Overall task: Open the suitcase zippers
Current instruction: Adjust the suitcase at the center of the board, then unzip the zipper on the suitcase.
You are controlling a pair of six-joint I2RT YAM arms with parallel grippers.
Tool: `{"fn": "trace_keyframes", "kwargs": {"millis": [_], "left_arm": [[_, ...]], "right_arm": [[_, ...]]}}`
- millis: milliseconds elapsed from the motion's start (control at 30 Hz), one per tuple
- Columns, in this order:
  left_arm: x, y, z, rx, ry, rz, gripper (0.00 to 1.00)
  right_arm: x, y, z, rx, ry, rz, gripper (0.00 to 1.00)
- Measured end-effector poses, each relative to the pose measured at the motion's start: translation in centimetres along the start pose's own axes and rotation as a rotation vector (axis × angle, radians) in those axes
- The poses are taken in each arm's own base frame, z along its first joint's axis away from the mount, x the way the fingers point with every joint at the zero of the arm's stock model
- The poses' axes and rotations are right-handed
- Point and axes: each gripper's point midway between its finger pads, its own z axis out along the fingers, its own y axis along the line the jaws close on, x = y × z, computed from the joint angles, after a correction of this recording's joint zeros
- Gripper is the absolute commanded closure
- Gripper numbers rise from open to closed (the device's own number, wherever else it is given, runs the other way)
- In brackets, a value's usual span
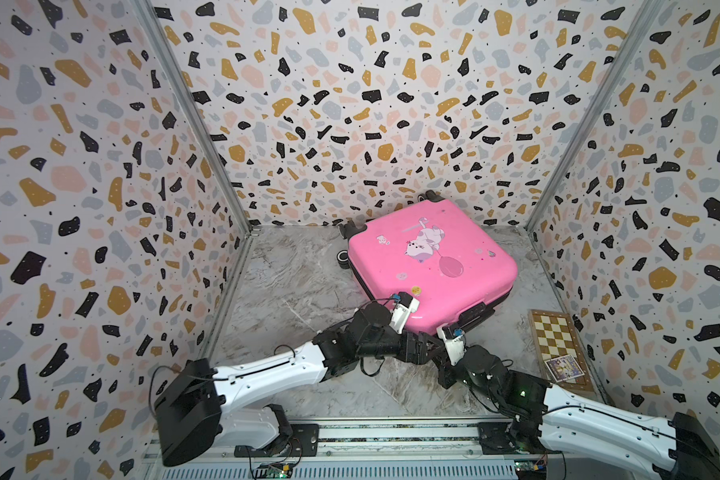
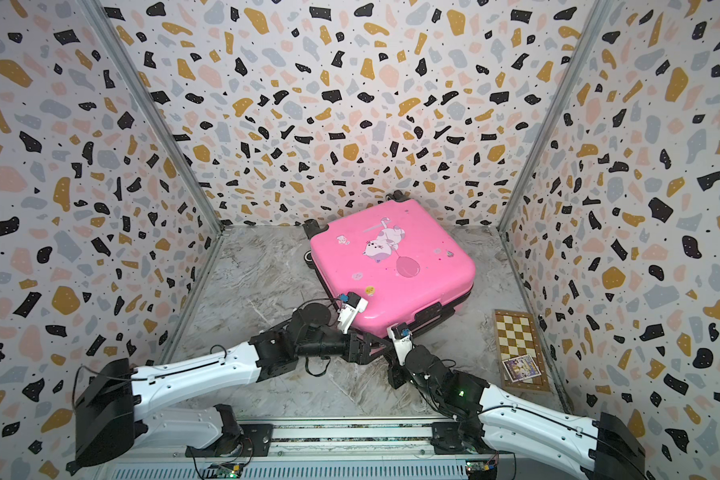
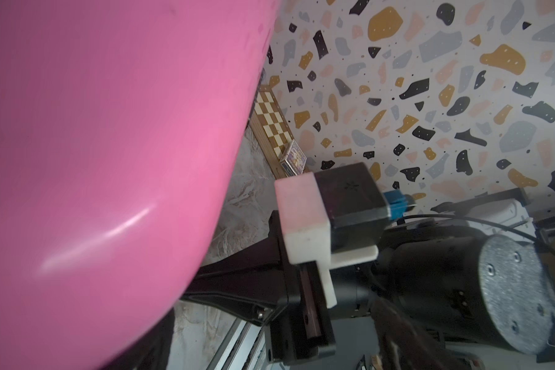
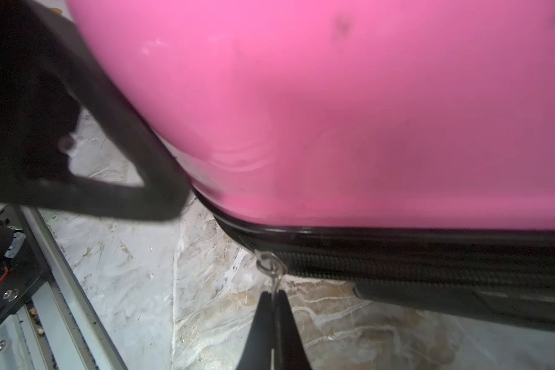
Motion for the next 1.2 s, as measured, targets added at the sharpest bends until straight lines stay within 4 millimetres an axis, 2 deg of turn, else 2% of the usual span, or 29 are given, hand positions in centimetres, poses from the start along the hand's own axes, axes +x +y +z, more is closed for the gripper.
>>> {"fn": "trace_keyframes", "kwargs": {"millis": [200,267,333,533,633,833,1100,1200], "left_arm": [[-5.5,-2.7,-7.6,-0.053,-0.206,0.087,0.01],[-7.0,-2.1,-9.0,-0.086,-0.236,0.075,0.01],[-7.4,-1.1,-9.2,-0.119,-0.227,0.058,0.01],[-4.0,2.6,-5.3,-0.179,-0.016,-0.004,0.01],[-2.9,3.5,-4.0,-0.183,0.050,-0.028,0.01],[-3.2,3.4,-1.1,-0.123,0.107,-0.038,0.01],[-2.6,3.4,3.1,-0.069,0.196,-0.060,0.01],[-2.6,3.2,4.5,-0.044,0.208,-0.055,0.01]], "right_arm": [[0.3,-0.6,-1.0,0.002,-0.022,0.053,1.00],[0.5,-0.8,-1.3,0.003,-0.031,0.068,1.00],[0.6,-0.9,-1.4,0.002,-0.033,0.077,1.00],[0.9,-1.3,-1.5,0.028,-0.019,0.098,1.00],[0.7,-1.6,-1.7,0.054,-0.012,0.110,1.00],[0.1,-3.2,-2.2,0.117,-0.001,0.145,1.00],[-0.3,-7.0,-3.3,0.225,-0.009,0.209,1.00],[-0.5,-7.3,-3.6,0.216,-0.016,0.211,1.00]]}}
